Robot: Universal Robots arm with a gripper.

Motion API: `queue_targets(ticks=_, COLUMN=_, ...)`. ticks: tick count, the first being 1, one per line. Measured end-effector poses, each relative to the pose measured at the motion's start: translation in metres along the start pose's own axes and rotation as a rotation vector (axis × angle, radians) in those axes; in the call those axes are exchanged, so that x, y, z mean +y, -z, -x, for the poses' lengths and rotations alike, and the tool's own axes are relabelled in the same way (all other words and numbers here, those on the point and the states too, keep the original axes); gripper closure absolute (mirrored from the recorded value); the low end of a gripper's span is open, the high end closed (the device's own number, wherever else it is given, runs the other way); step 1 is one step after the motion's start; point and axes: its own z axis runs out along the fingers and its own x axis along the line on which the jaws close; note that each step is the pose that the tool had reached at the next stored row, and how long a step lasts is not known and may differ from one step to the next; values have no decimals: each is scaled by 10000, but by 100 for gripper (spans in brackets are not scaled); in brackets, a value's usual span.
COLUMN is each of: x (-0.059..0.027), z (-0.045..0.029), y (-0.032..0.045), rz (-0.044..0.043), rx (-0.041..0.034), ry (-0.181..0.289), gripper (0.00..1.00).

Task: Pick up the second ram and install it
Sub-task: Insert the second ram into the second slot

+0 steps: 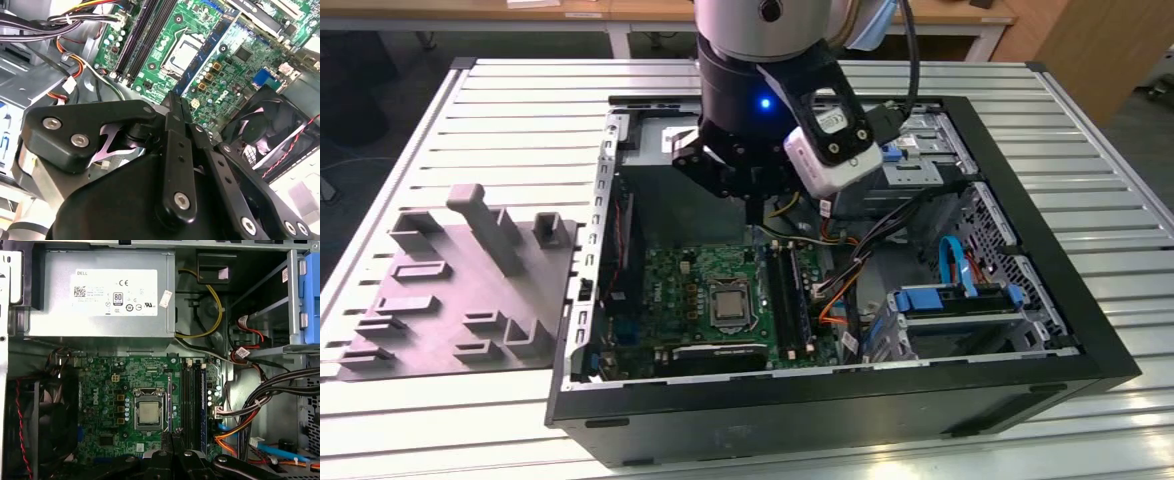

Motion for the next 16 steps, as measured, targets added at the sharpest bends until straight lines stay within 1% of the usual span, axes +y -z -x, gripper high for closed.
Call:
queue_targets(ticks=2, x=0, z=1, y=-1, rz=48, rx=-4, ry=184, gripper=89)
queue_targets(ticks=4, x=0, z=0, y=-3, rz=104, rx=-23, ry=317, gripper=89)
queue_targets(ticks=5, x=-1, z=1, y=-8, rz=132, rx=-28, ry=335, gripper=89)
queue_targets(ticks=6, x=-4, z=1, y=-21, rz=177, rx=-28, ry=335, gripper=89)
queue_targets(ticks=9, x=-12, z=5, y=-65, rz=234, rx=-33, ry=260, gripper=89)
queue_targets(ticks=11, x=-13, z=23, y=-78, rz=257, rx=-34, ry=220, gripper=89)
queue_targets(ticks=16, x=-13, z=109, y=-114, rz=280, rx=-35, ry=200, gripper=89)
